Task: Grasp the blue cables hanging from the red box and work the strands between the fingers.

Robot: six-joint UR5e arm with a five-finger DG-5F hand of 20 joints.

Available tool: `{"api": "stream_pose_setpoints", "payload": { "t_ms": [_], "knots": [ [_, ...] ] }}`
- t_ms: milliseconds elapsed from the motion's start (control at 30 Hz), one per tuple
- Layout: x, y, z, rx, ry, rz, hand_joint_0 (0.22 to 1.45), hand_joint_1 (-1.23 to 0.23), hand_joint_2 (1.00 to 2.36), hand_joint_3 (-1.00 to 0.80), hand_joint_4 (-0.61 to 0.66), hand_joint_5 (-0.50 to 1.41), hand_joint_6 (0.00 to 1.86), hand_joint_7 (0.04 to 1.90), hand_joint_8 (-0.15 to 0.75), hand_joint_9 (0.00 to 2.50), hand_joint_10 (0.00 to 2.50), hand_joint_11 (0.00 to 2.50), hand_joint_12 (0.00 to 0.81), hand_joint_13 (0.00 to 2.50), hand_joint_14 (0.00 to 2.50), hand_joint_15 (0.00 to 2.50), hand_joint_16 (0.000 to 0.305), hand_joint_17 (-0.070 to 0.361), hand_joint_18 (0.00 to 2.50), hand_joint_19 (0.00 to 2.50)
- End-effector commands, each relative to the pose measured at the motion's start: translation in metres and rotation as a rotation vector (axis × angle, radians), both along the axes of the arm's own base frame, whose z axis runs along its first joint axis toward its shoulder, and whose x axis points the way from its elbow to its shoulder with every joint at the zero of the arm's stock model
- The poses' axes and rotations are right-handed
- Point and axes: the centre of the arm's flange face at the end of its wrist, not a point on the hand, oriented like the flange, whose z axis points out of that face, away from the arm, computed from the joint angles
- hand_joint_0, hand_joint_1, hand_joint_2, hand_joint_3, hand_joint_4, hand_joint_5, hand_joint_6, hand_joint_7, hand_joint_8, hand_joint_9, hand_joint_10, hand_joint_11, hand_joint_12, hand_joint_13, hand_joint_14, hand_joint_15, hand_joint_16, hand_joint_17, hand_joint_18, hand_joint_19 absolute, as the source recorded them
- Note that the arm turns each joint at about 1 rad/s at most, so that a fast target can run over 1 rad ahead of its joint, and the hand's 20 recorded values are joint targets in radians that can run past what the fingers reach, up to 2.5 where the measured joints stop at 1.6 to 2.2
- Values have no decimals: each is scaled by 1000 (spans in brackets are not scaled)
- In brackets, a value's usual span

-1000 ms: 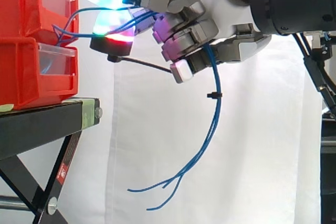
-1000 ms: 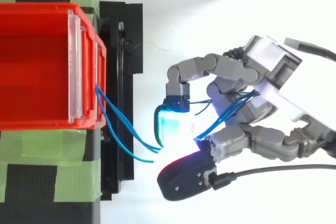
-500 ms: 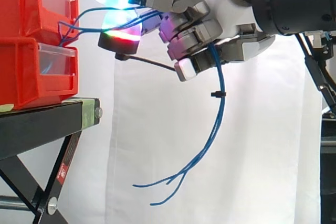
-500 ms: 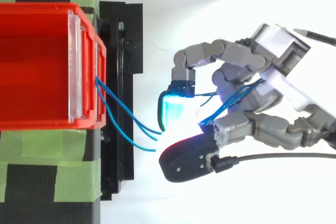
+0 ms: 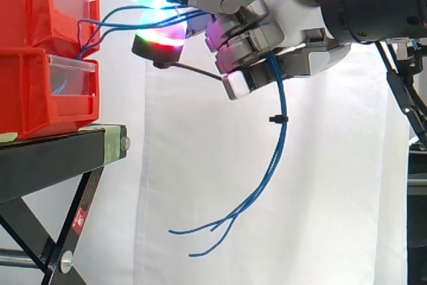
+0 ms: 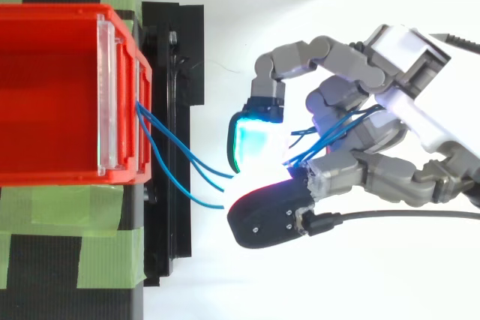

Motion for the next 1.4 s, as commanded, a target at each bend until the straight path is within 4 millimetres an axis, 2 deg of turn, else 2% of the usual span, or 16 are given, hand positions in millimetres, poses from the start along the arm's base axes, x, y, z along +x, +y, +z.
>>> {"api": "stream_pose_setpoints", "payload": {
  "t_ms": [0,233,400,500,667,767,967,1100,1367],
  "knots": [
    [0,0,0,2,-3,-4,827,-729,1000,-1000,194,4,976,1161,445,1770,2500,2500,688,2057,2500,1811,238,178,2500,718],
    [-1,-1,0,4,-3,-16,852,-750,1002,-947,204,-102,1063,1125,445,1770,2500,2500,688,2057,2500,1811,238,178,2500,718],
    [0,-1,0,5,-6,-18,862,-754,1002,-943,260,-123,1009,1151,445,1770,2500,2500,688,2057,2500,1811,238,178,2500,718],
    [-1,-1,0,6,-6,-19,846,-723,1000,-1000,294,-120,971,1147,445,1770,2500,2500,688,2057,2500,1811,238,178,2500,718],
    [-1,-1,0,6,-6,-22,819,-624,1000,-1000,297,22,777,1208,445,1770,2500,2500,688,2057,2500,1811,238,178,2500,718],
    [-1,-1,0,7,-7,-22,815,-550,1000,-1000,282,119,733,1246,445,1770,2500,2500,688,2057,2500,1811,238,178,2500,718],
    [-1,-1,0,7,-7,-22,813,-501,1000,-1000,272,232,631,1311,445,1770,2500,2500,688,2057,2500,1811,238,178,2500,718],
    [-1,0,0,7,-7,-21,802,-526,1000,-1000,274,236,647,1313,445,1770,2500,2500,688,2057,2500,1811,238,178,2500,718],
    [-1,-1,0,7,-7,-22,820,-604,1000,-1000,277,240,858,1246,445,1770,2500,2500,688,2057,2500,1811,238,178,2500,718]
  ]
}}
